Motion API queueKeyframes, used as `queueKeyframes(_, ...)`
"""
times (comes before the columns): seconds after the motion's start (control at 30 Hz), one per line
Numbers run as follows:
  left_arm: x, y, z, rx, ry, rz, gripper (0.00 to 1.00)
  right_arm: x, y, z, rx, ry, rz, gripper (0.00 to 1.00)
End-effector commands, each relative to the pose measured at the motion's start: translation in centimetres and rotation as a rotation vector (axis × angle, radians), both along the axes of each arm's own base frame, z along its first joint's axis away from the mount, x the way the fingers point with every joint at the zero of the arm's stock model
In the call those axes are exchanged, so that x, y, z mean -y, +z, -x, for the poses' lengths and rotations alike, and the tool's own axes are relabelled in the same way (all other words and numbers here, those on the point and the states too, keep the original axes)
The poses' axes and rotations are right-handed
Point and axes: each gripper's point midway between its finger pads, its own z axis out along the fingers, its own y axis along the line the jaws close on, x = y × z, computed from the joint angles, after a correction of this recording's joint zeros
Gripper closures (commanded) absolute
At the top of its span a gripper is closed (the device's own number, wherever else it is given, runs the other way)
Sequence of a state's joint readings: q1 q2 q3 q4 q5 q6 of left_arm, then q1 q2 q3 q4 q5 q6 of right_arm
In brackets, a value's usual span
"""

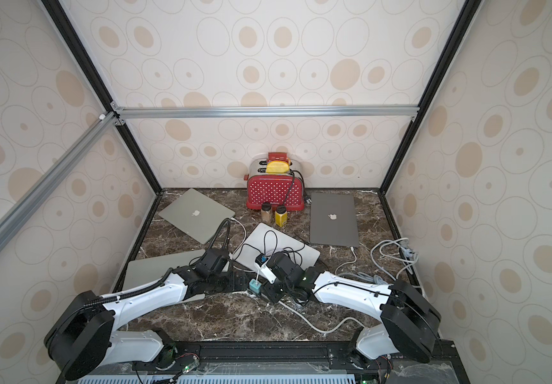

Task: Unplug the laptop charger
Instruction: Remove the plug from the socket.

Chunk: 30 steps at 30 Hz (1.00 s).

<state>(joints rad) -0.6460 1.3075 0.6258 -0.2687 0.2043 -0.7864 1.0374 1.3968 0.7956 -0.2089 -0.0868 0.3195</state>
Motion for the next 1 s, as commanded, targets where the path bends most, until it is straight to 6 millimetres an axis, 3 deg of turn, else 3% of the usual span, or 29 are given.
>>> queueKeyframes(0.0,0.7,1.1,-1.0,0.035,-0.016,0.020,0.01,0.0,-0.5,0.1,-0.001,0.026,0.055,0.53)
queueKeyframes(0.23,-0.3,-0.6,-1.1,0.015,-0.005,-0.057,0.01,0.0,-1.3,1.3,-0.035,0.074,0.054,0.56)
queueKeyframes(0.43,0.0,-2.1,-1.2,-0.020,-0.002,-0.068,0.01,0.1,-2.0,1.8,-0.053,0.095,0.084,0.63)
queueKeyframes(0.67,-1.2,-2.9,-0.1,-0.071,-0.023,-0.138,0.01,1.0,-2.4,2.1,-0.035,0.090,0.130,0.66)
queueKeyframes(0.77,-1.3,-3.3,0.2,-0.082,-0.027,-0.143,0.01,1.4,-2.3,1.8,-0.021,0.080,0.151,0.72)
queueKeyframes(0.97,-1.9,-4.7,1.0,-0.117,-0.018,-0.160,0.01,1.3,-1.3,1.7,0.008,0.087,0.155,0.96)
